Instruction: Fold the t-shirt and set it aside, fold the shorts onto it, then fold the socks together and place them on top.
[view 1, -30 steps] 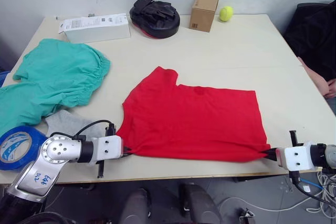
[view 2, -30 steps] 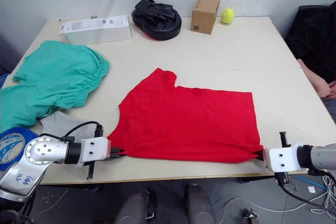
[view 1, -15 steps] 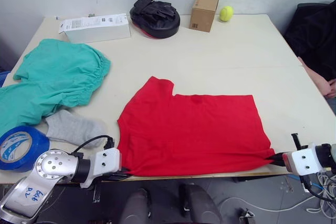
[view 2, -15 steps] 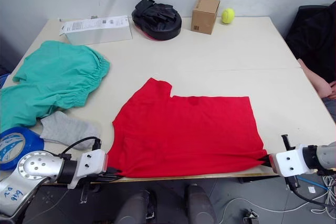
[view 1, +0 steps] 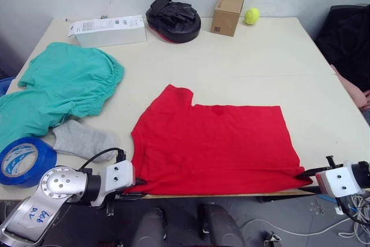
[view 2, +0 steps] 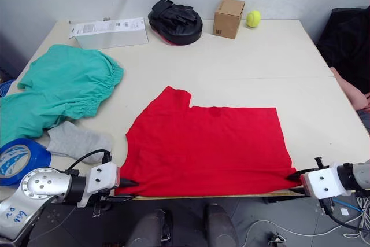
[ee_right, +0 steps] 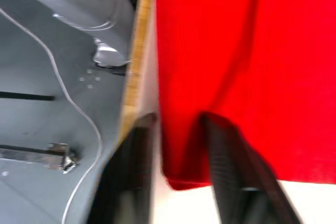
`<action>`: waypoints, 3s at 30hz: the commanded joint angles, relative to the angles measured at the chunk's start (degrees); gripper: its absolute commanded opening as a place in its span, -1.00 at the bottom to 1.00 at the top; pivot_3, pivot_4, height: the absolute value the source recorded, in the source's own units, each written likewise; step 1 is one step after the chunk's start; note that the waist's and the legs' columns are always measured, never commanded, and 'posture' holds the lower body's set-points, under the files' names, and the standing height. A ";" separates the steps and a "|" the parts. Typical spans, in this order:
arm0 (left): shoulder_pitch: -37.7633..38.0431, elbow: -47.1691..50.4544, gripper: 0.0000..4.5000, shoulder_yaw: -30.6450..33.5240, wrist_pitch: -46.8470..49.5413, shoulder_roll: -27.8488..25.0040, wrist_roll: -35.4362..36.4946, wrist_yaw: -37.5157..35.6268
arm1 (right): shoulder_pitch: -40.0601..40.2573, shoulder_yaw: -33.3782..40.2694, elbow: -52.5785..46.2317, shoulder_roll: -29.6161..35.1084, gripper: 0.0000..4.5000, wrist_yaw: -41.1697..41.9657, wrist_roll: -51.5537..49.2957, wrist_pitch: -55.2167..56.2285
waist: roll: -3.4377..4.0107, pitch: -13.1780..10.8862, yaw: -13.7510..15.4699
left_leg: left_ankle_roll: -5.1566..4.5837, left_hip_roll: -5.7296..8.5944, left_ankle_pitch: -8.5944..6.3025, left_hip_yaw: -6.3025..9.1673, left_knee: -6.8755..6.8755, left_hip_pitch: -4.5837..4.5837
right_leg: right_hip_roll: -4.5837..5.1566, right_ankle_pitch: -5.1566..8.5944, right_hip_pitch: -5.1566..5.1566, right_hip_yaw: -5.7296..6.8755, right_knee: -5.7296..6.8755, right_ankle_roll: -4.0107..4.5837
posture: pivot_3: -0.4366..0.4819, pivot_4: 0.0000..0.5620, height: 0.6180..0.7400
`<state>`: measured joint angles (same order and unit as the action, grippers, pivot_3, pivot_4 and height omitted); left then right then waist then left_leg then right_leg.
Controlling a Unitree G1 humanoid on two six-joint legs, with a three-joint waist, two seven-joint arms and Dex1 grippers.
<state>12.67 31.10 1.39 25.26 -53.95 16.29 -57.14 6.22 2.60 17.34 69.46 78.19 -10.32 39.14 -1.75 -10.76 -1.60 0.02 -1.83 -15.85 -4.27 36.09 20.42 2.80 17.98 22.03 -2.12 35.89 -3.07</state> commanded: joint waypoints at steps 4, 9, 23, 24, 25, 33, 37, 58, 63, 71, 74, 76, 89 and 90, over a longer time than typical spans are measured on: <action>1.47 2.38 0.63 6.40 4.15 -0.80 6.33 -1.42 | 2.20 3.86 -5.62 3.69 0.76 3.24 -5.68 -6.03 | 0.09 -0.06 -0.16 | 0.00 -0.01 0.00 0.00 0.00 -0.01 | 0.00 0.00 0.00 0.00 0.01 0.00 | -0.05 -0.47 1.00; 3.02 3.82 0.98 15.63 11.50 -4.49 17.36 -7.60 | 2.16 8.07 -14.28 6.37 1.00 6.77 -18.20 -26.39 | 0.12 -0.09 -0.14 | 0.03 -0.05 -0.02 0.01 -0.01 0.02 | -0.03 0.02 0.07 0.03 0.01 0.03 | -0.05 -0.47 1.00; -36.41 -20.69 0.98 6.04 27.80 2.80 20.36 6.00 | -33.59 -5.94 -8.24 -8.07 1.00 -3.16 -13.46 -59.45 | 0.17 -0.15 0.02 | 0.09 0.09 -0.04 0.07 0.11 1.03 | 0.04 -0.59 1.00 0.15 0.08 -1.03 | -0.05 -0.47 1.00; -38.80 -22.86 0.98 4.71 27.71 3.62 19.21 6.55 | -35.53 -6.55 -6.69 -9.40 1.00 -3.69 -12.42 -59.76 | 0.19 -0.14 0.03 | 0.09 0.08 -0.04 0.08 0.11 1.21 | 0.01 -0.59 1.21 0.16 0.11 -1.04 | -0.05 -0.47 1.00; -40.46 -24.51 0.98 3.48 27.32 4.09 18.21 6.65 | -37.01 -6.91 -5.42 -10.48 1.00 -4.06 -11.61 -59.91 | 0.19 -0.13 0.06 | 0.11 0.07 -0.04 0.07 0.15 1.58 | -0.07 -0.60 1.59 0.18 0.15 -1.07 | -0.05 -0.47 1.00; -52.35 -39.82 0.98 -4.85 22.34 9.45 9.97 5.34 | -45.40 -9.52 2.78 -17.35 1.00 -8.54 -3.39 -59.07 | 0.20 -0.13 0.02 | 0.35 0.01 0.10 -0.09 1.28 2.84 | -0.31 -0.57 2.74 0.11 1.00 -1.15 | -0.05 -0.47 1.00; -58.53 -49.69 0.98 -6.63 20.92 13.08 6.59 5.39 | -51.17 -10.99 10.42 -20.02 1.00 -11.91 1.54 -60.07 | 0.20 -0.14 -0.04 | -0.09 0.13 0.07 -0.25 1.45 2.75 | -0.30 -0.86 2.70 0.16 1.15 -1.40 | -0.05 -0.47 1.00; -67.95 -75.08 0.82 -7.30 11.79 21.35 -3.83 1.43 | -67.49 -12.84 44.41 -24.71 0.60 -14.41 14.92 -58.50 | 0.20 -0.13 -0.16 | -0.17 0.09 0.06 -0.67 1.91 2.71 | -0.30 -1.00 2.73 0.01 1.44 -1.50 | -0.05 -0.47 1.00; -68.00 -75.01 0.17 -6.90 12.96 21.52 -3.91 -0.26 | -68.54 -11.20 45.67 -25.82 -0.19 -14.42 14.02 -60.34 | 0.20 -0.13 -0.18 | -0.16 0.09 0.06 -0.67 1.91 2.72 | -0.30 -1.00 2.74 0.00 1.47 -1.50 | -0.05 -0.47 1.00; -67.43 -73.42 -0.98 -5.74 13.01 20.90 -3.70 -1.15 | -67.66 -9.66 45.97 -25.77 -1.00 -15.20 14.34 -57.92 | 0.20 -0.13 -0.23 | -0.13 0.07 0.04 -0.67 1.91 2.72 | -0.32 -1.00 2.77 0.00 1.49 -1.50 | -0.05 -0.47 1.00; -67.18 -73.22 -0.98 -4.51 11.30 20.46 -3.41 -0.88 | -67.21 -8.67 45.35 -25.57 -1.00 -15.13 13.53 -56.97 | 0.20 -0.13 -0.24 | -0.13 0.07 0.04 -0.67 1.91 2.72 | -0.32 -1.00 2.77 0.00 1.50 -1.50 | -0.05 -0.47 1.00; -67.09 -72.62 -0.98 -3.39 11.02 20.25 -2.78 -0.90 | -67.07 -7.74 44.76 -25.27 -1.00 -14.89 12.76 -56.54 | 0.20 -0.13 -0.23 | -0.13 0.07 0.04 -0.67 1.91 2.72 | -0.32 -1.00 2.77 0.00 1.50 -1.50 | -0.05 -0.47 1.00; -55.54 -53.31 -0.98 -3.06 -11.83 17.58 -6.03 -2.99 | -50.39 -1.58 21.63 -20.93 -1.00 -4.24 5.33 -37.87 | 0.20 -0.13 -0.20 | -0.08 0.02 0.02 -0.70 1.89 2.72 | -0.33 -1.00 2.76 -0.02 1.53 -1.51 | -0.05 -0.47 1.00; -53.68 -51.37 -0.98 -3.26 -13.92 17.15 -6.55 -3.05 | -48.27 -1.22 19.79 -20.52 -1.00 -4.08 4.99 -35.68 | 0.20 -0.13 -0.19 | -0.08 0.02 0.02 -0.72 1.89 2.71 | -0.33 -1.00 2.75 -0.04 1.52 -1.51 | -0.05 -0.47 1.00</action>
<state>-41.59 -23.53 -1.56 14.75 -35.97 10.56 -59.67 -42.30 -0.78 40.43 47.12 73.48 -3.73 0.60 -1.55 -10.89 -1.79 -0.09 -1.80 -15.85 -5.02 37.99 23.10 2.48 16.98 24.78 -2.19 37.37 -4.58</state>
